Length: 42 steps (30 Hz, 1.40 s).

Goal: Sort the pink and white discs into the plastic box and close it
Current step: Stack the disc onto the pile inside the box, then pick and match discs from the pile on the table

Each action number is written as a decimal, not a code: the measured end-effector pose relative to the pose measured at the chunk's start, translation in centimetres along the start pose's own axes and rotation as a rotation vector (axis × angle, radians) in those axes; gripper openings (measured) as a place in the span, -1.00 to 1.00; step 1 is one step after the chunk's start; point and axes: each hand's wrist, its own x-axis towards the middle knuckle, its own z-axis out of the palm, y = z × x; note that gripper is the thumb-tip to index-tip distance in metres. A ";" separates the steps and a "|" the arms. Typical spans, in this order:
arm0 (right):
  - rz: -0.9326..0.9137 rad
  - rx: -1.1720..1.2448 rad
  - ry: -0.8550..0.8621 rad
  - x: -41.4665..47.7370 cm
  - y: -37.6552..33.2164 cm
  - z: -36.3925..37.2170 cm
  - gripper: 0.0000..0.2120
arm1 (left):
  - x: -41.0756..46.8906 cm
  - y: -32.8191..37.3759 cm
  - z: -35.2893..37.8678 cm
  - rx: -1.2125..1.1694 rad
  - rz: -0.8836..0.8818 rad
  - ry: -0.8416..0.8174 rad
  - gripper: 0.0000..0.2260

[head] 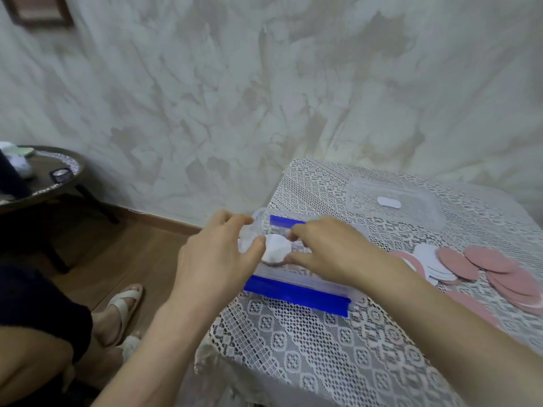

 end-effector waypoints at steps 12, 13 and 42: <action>0.159 -0.217 0.201 -10.7 6.2 -4.1 -0.65 | 0.8 11.4 3.6 0.200 0.295 -0.003 -0.68; 0.186 -0.222 0.199 -11.7 7.0 -4.2 -0.65 | 0.5 12.7 4.0 0.197 0.318 0.004 -0.68; 0.632 0.429 0.106 -20.3 16.7 2.0 -0.69 | -6.4 20.9 12.7 0.042 0.528 -0.193 -0.68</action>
